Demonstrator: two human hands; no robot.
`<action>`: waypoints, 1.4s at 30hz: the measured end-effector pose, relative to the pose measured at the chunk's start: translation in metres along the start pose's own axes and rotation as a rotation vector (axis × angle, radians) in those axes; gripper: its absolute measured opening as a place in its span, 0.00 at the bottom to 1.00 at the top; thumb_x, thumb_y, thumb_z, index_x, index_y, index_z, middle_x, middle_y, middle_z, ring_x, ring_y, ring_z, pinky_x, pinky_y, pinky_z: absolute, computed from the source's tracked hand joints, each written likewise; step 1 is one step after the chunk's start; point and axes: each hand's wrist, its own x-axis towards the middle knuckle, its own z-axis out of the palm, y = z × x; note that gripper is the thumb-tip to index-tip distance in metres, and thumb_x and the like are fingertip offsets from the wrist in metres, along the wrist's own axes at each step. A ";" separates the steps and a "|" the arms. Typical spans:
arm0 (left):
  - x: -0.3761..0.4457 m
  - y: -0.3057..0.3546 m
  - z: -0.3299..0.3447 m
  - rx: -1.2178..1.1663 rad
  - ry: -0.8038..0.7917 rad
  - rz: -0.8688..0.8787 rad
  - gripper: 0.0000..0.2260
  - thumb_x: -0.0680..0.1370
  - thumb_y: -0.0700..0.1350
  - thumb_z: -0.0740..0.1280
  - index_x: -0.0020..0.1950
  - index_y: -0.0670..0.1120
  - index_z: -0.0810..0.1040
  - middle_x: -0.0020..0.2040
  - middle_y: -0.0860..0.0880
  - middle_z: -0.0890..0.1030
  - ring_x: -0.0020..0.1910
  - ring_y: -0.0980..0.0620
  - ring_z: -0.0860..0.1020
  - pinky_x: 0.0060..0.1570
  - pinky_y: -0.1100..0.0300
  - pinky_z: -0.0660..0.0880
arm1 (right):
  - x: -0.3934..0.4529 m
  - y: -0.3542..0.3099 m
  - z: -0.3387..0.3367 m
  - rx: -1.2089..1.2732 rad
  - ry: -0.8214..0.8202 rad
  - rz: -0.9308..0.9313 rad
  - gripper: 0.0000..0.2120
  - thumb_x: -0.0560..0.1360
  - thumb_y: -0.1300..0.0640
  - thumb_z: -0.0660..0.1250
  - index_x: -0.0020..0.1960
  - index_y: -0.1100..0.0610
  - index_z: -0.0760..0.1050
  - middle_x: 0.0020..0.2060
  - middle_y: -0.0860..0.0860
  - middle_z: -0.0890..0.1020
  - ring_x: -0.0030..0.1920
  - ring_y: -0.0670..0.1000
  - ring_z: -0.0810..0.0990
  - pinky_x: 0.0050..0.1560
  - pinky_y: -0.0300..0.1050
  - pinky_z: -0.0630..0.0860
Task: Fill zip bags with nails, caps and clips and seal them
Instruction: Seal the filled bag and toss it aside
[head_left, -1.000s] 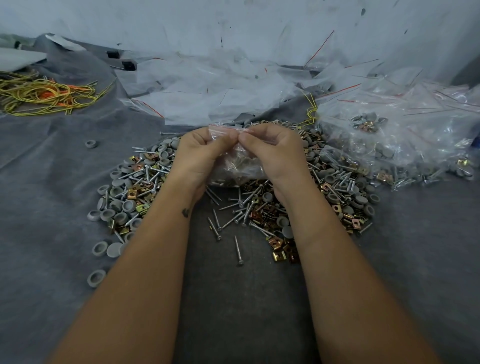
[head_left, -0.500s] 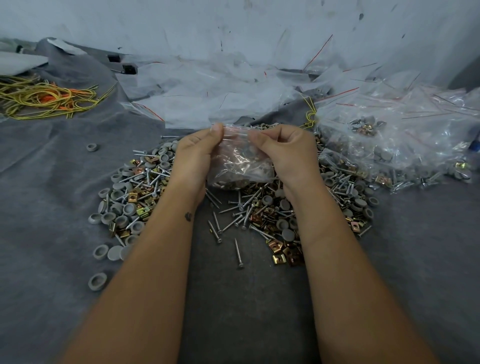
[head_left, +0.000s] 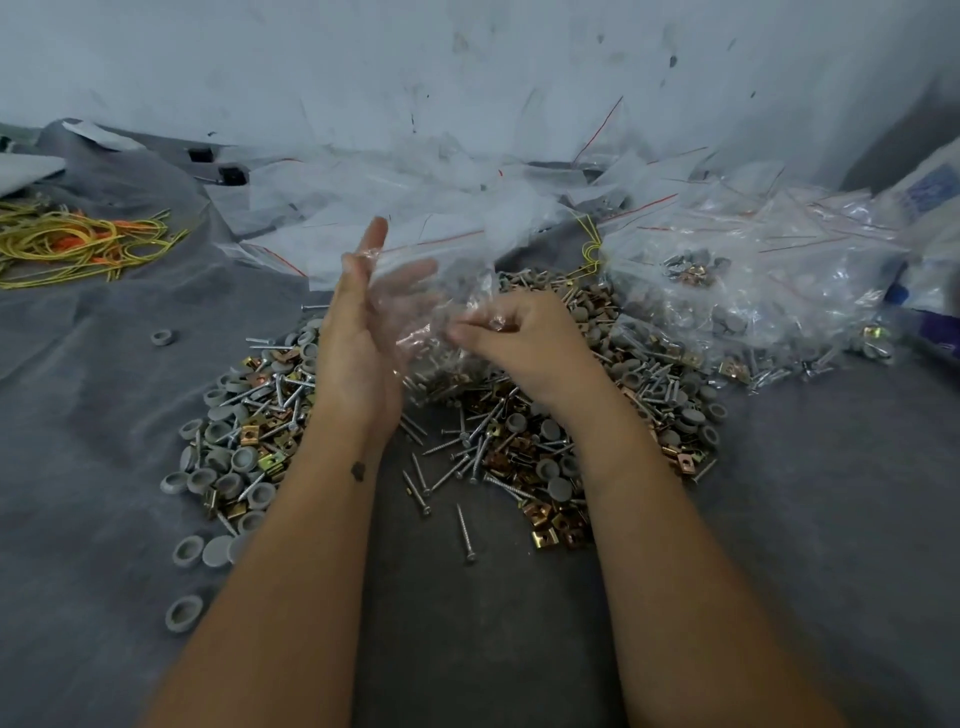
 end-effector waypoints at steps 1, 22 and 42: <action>-0.002 0.001 0.002 0.072 -0.014 -0.004 0.15 0.84 0.57 0.51 0.67 0.60 0.71 0.53 0.51 0.84 0.50 0.51 0.84 0.43 0.55 0.80 | 0.000 -0.001 0.003 -0.017 0.021 -0.026 0.02 0.74 0.59 0.72 0.46 0.55 0.83 0.37 0.46 0.85 0.39 0.44 0.84 0.42 0.39 0.80; -0.022 -0.061 0.170 0.893 -0.512 -0.047 0.10 0.82 0.42 0.61 0.53 0.43 0.82 0.46 0.46 0.83 0.46 0.48 0.80 0.48 0.55 0.75 | -0.027 0.003 -0.167 -0.496 0.938 0.397 0.29 0.69 0.54 0.73 0.68 0.54 0.68 0.54 0.53 0.79 0.54 0.56 0.76 0.55 0.52 0.74; 0.003 -0.015 0.035 0.697 0.191 0.018 0.13 0.79 0.40 0.61 0.46 0.56 0.80 0.37 0.58 0.81 0.29 0.67 0.73 0.29 0.72 0.68 | 0.011 -0.006 -0.037 -0.706 0.642 0.082 0.15 0.74 0.51 0.63 0.61 0.46 0.74 0.61 0.49 0.74 0.65 0.54 0.65 0.63 0.54 0.58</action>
